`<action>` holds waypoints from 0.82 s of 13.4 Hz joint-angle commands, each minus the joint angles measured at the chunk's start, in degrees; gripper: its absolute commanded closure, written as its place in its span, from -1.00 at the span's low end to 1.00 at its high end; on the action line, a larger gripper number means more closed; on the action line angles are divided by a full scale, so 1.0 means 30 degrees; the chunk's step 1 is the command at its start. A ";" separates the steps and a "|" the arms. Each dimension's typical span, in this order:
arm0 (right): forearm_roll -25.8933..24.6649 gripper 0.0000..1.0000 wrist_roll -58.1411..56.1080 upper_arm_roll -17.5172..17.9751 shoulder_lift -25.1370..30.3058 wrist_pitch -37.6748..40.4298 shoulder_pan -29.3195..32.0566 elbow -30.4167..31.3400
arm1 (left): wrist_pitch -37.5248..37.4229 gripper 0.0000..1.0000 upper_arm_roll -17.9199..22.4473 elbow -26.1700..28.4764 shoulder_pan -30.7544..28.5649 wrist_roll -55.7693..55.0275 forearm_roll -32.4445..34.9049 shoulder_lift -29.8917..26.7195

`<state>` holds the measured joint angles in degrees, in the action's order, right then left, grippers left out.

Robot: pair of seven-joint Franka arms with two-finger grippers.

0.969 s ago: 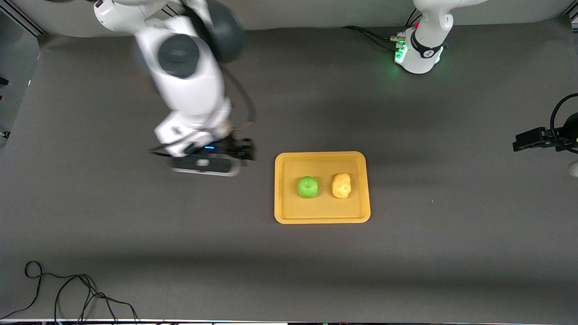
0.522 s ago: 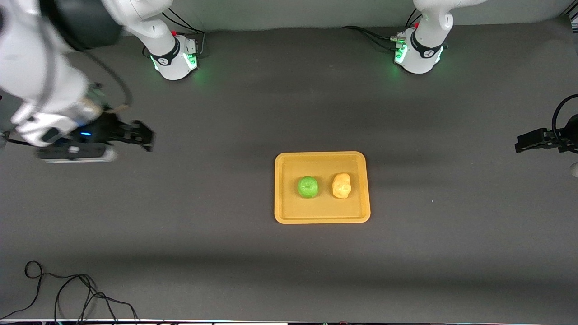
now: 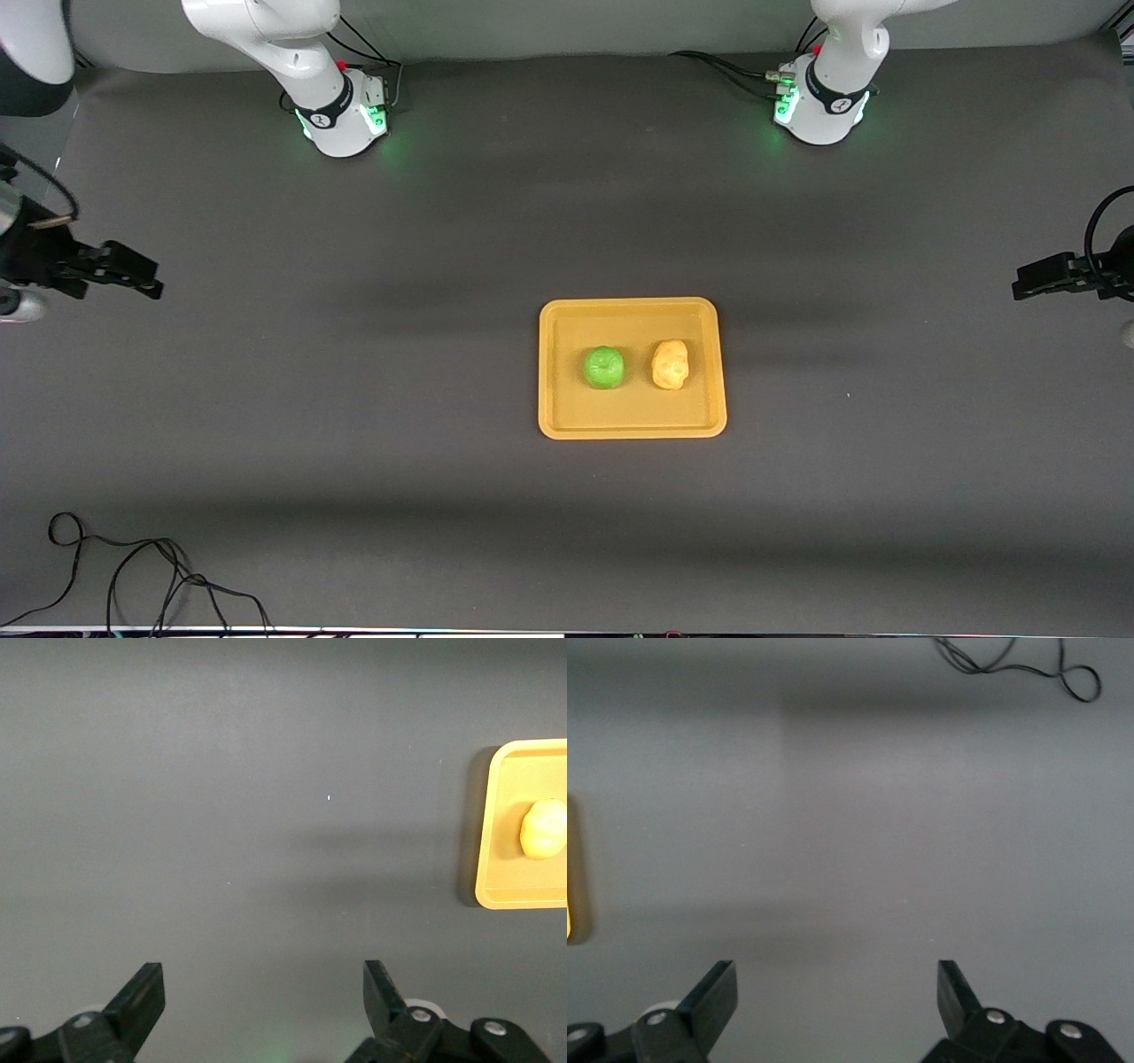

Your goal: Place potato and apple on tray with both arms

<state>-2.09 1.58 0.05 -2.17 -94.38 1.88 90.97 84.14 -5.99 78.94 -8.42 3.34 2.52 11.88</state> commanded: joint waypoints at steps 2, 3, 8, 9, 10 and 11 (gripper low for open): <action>0.0257 -1.00 -0.0148 0.0336 0.0285 -0.0005 0.0516 -0.0177 | 0.0168 -0.99 0.0004 -0.0180 -0.0123 0.0177 0.0187 -0.0094; 0.0257 -1.00 -0.0147 0.0220 0.0227 -0.0005 0.0546 -0.0177 | 0.0167 -0.99 0.0004 -0.0385 -0.0123 0.0148 0.0157 -0.0094; 0.0257 -1.00 -0.0060 0.0043 -0.0008 -0.0152 0.0224 -0.0148 | 0.0138 -0.99 0.0004 -0.0620 0.0052 -0.0057 0.0274 -0.0094; 0.0257 -1.00 -0.0059 0.0072 0.0021 -0.0152 0.0253 -0.0177 | 0.0138 -0.99 0.0004 -0.0621 0.0023 -0.0028 0.0303 -0.0094; 0.0257 -1.00 -0.0059 0.0072 0.0021 -0.0036 0.0253 -0.0177 | 0.0138 -0.99 0.0004 -0.0621 -0.0035 0.0030 0.0303 -0.0094; 0.0257 -1.00 -0.0030 0.0072 0.0050 0.0024 0.0253 -0.0177 | 0.0138 -0.99 0.0004 -0.0621 -0.0064 0.0031 0.0332 -0.0094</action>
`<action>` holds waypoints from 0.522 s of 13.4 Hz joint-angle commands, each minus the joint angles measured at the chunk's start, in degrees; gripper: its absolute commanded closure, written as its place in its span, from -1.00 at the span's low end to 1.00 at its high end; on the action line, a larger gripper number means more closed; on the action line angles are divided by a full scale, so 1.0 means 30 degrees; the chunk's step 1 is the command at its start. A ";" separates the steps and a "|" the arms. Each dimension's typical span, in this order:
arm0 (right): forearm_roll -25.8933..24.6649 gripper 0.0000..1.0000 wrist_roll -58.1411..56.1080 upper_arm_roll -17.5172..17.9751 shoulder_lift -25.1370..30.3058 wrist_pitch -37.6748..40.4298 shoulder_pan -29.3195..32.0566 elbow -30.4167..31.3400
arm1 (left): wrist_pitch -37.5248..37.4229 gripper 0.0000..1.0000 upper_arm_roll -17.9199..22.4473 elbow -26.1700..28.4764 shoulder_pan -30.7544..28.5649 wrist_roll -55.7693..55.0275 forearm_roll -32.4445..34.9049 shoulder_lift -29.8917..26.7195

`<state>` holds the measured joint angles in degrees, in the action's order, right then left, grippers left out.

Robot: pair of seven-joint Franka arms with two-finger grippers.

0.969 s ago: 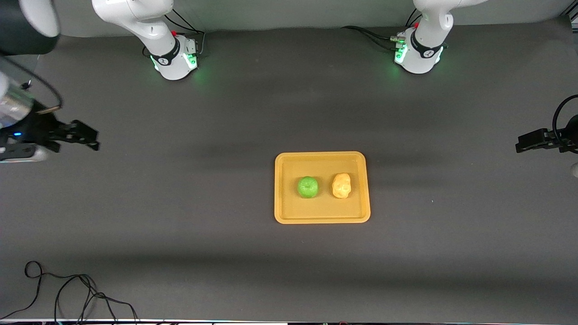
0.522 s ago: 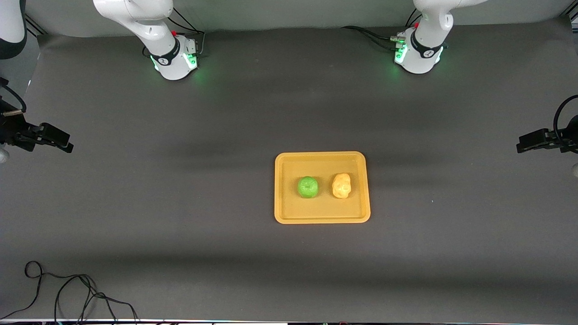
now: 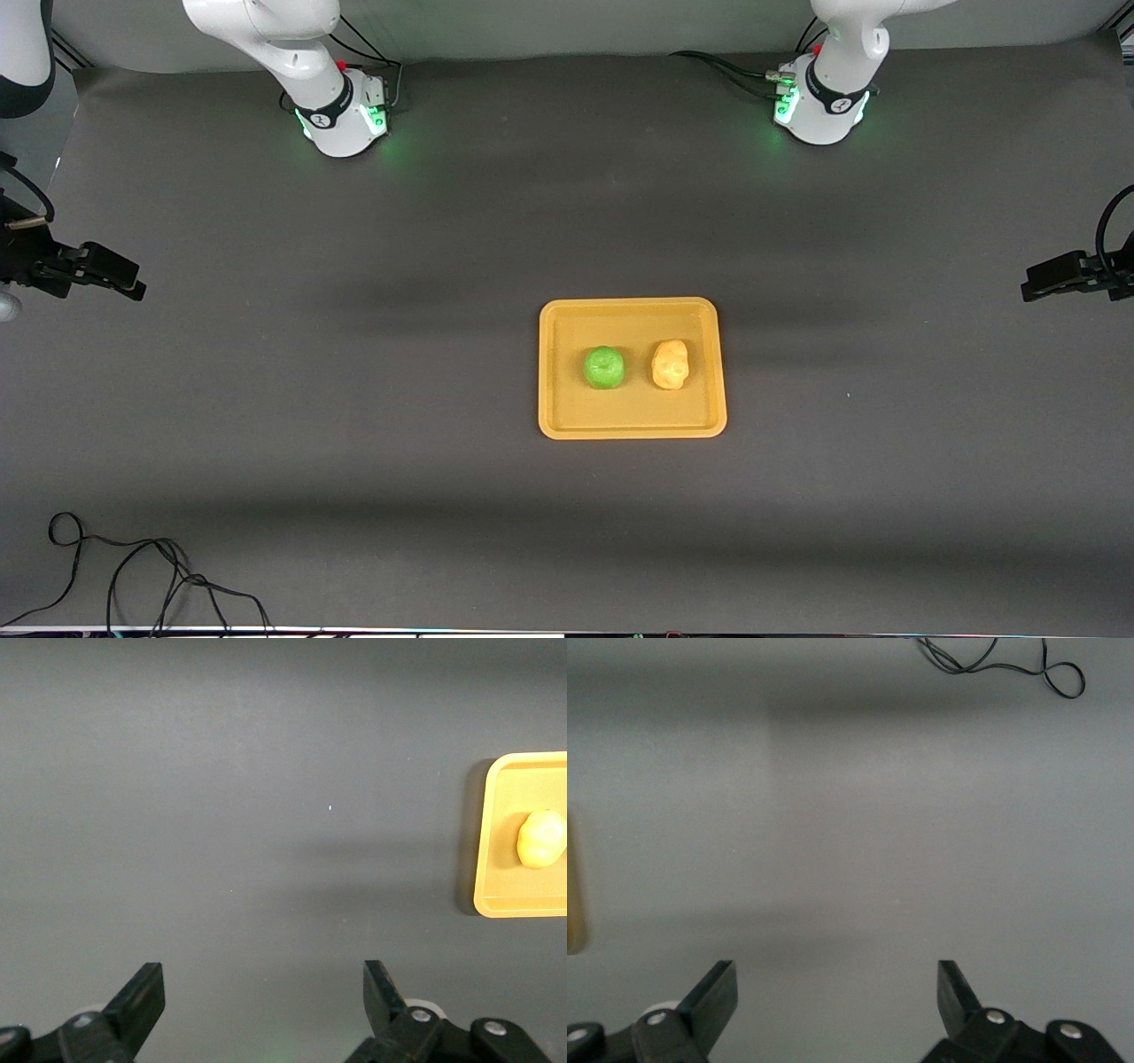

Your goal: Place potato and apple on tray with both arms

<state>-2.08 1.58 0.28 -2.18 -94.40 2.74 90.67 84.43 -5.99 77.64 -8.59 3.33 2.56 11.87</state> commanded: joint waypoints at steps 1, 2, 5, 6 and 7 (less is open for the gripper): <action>0.0254 -1.00 -0.0030 -0.0007 0.0053 0.0059 -0.0034 -0.0049 | 0.0042 -0.99 0.0004 -0.0185 -0.0007 0.0062 0.0319 -0.0089; 0.0283 -1.00 -0.0001 -0.0007 0.0053 0.0146 -0.0034 -0.0048 | 0.0042 -0.99 0.0004 -0.0185 -0.0036 0.0091 0.0348 -0.0089; 0.0956 -1.00 0.0350 -0.0036 0.0053 0.0992 0.0141 -0.0078 | 0.0042 -1.00 0.0004 -0.0185 0.0081 0.0149 0.0348 -0.0089; 0.0957 -1.00 0.0322 -0.0036 0.0082 0.1374 0.0142 -0.0078 | 0.0042 -1.00 0.0004 -0.0156 0.0023 0.0034 0.0348 -0.0060; 0.0957 -1.00 0.0321 -0.0036 0.0082 0.1551 0.0113 -0.0107 | 0.0071 -1.00 0.0004 -0.0156 0.0081 -0.0054 0.0348 -0.0060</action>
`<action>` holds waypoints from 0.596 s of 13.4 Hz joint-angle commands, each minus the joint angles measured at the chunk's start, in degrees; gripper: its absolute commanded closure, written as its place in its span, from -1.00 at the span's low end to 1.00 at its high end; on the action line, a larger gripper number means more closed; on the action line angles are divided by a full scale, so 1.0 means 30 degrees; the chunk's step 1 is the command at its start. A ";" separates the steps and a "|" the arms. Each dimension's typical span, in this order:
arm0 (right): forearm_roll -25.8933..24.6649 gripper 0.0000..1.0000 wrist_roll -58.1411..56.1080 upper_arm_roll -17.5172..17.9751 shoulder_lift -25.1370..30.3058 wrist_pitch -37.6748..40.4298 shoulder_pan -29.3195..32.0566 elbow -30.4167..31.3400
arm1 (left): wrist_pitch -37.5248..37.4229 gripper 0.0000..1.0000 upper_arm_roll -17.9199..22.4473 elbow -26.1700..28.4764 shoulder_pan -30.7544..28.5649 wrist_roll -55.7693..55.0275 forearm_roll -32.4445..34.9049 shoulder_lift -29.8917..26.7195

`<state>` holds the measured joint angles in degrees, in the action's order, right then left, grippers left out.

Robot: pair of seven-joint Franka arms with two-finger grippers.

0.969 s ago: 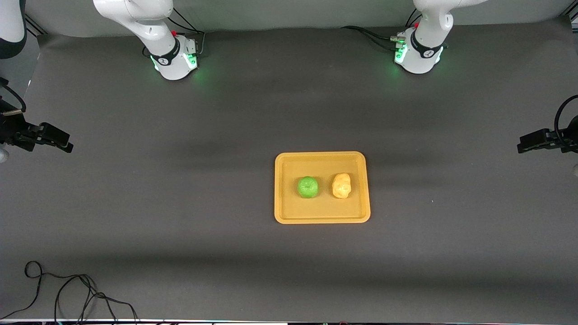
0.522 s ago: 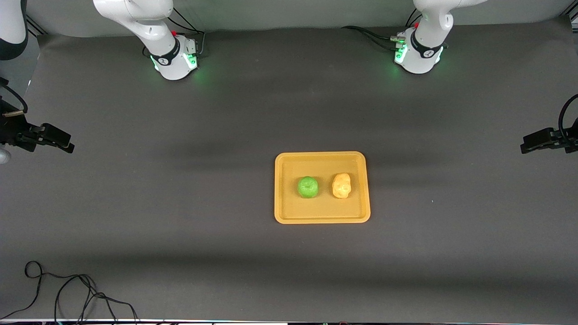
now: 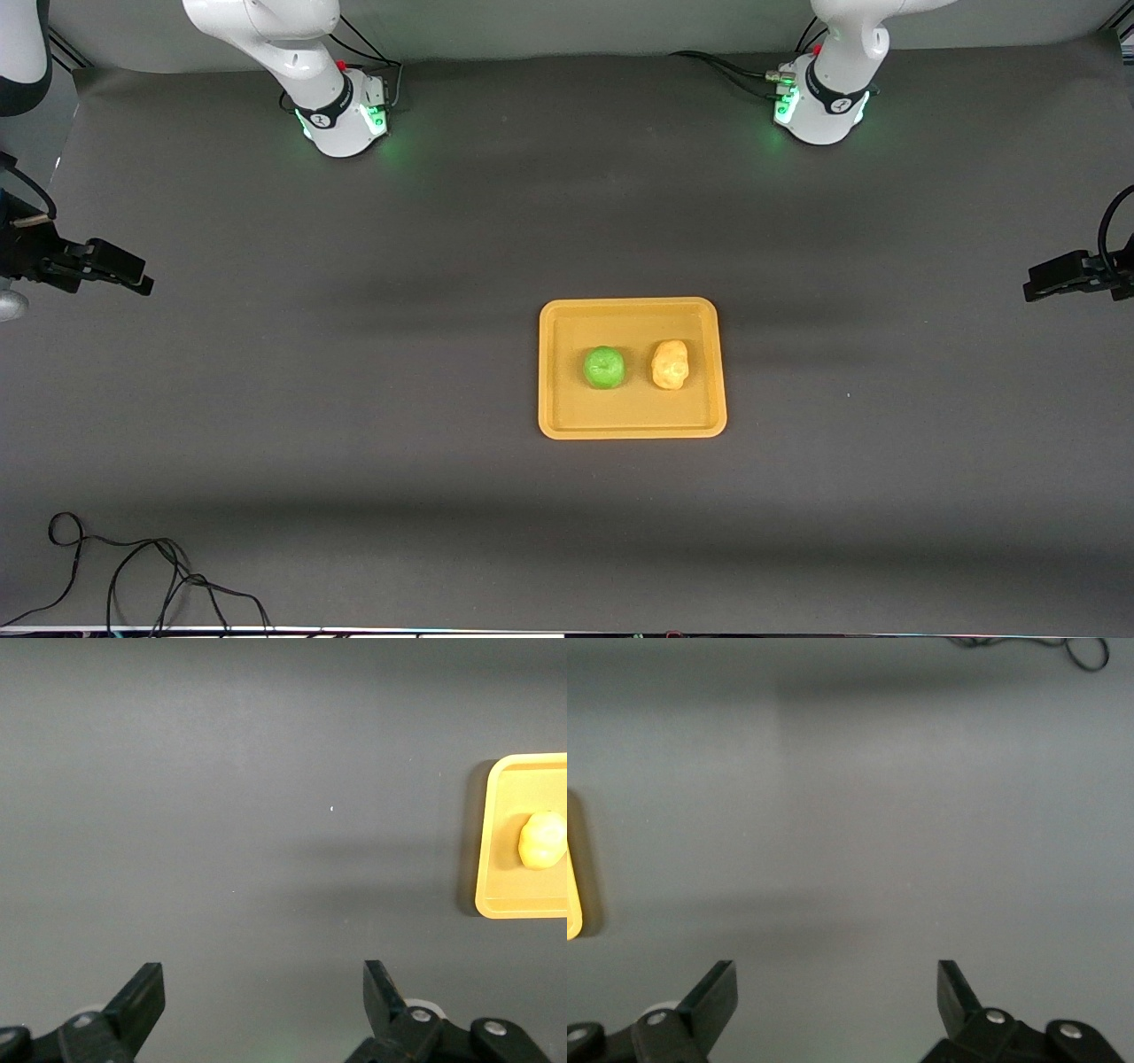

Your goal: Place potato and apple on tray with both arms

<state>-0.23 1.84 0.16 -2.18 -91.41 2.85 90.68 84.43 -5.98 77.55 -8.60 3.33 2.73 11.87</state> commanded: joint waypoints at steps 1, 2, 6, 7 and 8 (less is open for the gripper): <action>0.0342 -1.00 0.0005 0.0036 0.0082 0.0586 0.0077 -0.0255 | 0.0071 -1.00 0.0001 -0.0127 0.0142 -0.0113 0.0319 -0.0061; 0.0313 -1.00 -0.0114 0.0036 0.0111 0.0586 0.0077 -0.0286 | 0.0071 -1.00 0.0001 -0.0127 0.0171 -0.0114 0.0320 -0.0032; 0.0107 -1.00 -0.0407 0.0036 0.0199 0.1026 -0.0011 -0.0315 | 0.0100 -1.00 -0.0028 -0.0127 0.0172 -0.0202 0.0291 -0.0032; 0.0107 -1.00 -0.0669 0.0036 0.0199 0.1026 -0.0011 -0.0315 | 0.0100 -1.00 -0.0057 -0.0127 0.0172 -0.0202 0.0261 -0.0003; 0.0107 -1.00 -0.0758 0.0036 0.0199 0.1026 0.0018 -0.0315 | 0.0100 -1.00 -0.0029 -0.0127 0.0172 -0.0260 0.0290 -0.0003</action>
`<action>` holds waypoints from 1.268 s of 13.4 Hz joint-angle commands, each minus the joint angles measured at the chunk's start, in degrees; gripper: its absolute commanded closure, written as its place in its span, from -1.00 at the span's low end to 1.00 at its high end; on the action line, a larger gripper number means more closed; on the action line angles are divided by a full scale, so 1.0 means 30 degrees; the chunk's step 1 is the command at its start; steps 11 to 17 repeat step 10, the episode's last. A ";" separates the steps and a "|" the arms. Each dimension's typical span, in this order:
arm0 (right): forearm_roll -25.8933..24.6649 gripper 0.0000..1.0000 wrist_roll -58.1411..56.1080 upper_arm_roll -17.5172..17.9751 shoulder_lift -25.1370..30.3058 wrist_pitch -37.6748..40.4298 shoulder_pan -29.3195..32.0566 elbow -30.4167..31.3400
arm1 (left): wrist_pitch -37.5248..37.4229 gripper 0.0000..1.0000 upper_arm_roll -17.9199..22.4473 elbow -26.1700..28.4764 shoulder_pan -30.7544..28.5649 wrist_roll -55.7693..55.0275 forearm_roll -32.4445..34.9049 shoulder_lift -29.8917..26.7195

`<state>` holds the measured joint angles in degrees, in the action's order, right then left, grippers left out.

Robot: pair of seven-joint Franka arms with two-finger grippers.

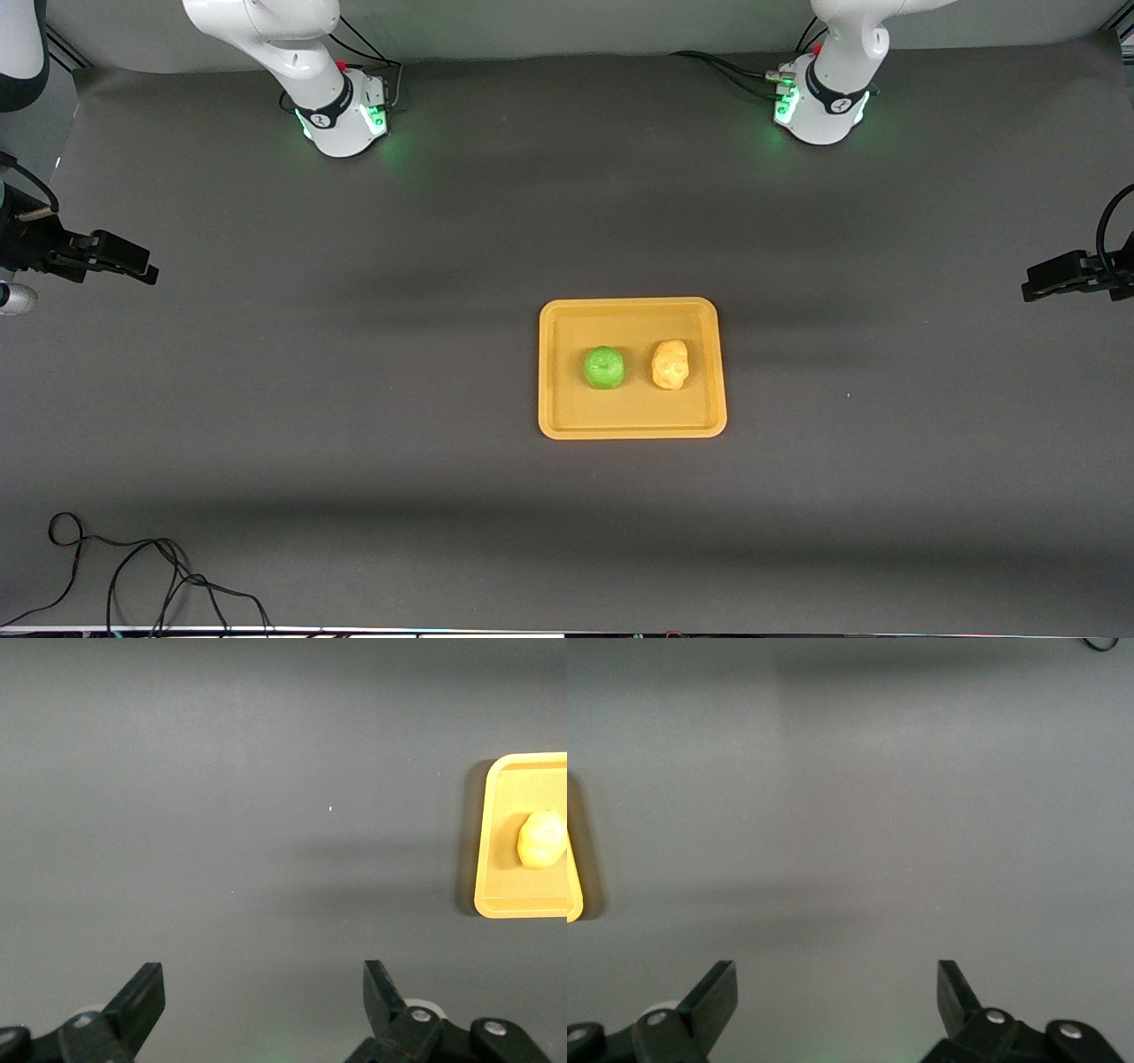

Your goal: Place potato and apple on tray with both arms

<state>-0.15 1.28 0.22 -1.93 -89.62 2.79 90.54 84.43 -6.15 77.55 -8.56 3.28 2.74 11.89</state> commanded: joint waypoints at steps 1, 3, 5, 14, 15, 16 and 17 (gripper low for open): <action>0.0110 -1.00 -0.0545 0.0016 0.0117 0.0429 0.0036 -0.0269 | 0.0071 -1.00 0.0029 -0.0127 0.0156 -0.0215 0.0202 -0.0008; 0.0110 -1.00 -0.0515 0.0016 0.0088 0.0429 0.0065 -0.0269 | 0.0100 -0.99 0.0029 -0.0127 0.0186 0.0048 0.0316 0.0051; 0.0110 -1.00 -0.0545 0.0016 0.0029 0.0429 0.0094 -0.0327 | 0.0100 -0.99 0.0000 -0.0098 0.0186 0.0225 0.0376 0.0051; 0.0110 -1.00 -0.0515 0.0016 -0.0088 0.0429 0.0124 -0.0474 | 0.0100 -0.99 0.0029 -0.0127 0.0127 0.0254 0.0347 0.0080; 0.0110 -1.00 -0.0515 0.0016 -0.0088 0.0429 0.0124 -0.0474 | 0.0100 -0.99 0.0029 -0.0127 0.0127 0.0254 0.0347 0.0080; 0.0110 -1.00 -0.0515 0.0016 -0.0088 0.0429 0.0124 -0.0474 | 0.0100 -0.99 0.0029 -0.0127 0.0127 0.0254 0.0347 0.0080; 0.0110 -1.00 -0.0515 0.0016 -0.0088 0.0429 0.0124 -0.0474 | 0.0100 -0.99 0.0029 -0.0127 0.0127 0.0254 0.0347 0.0080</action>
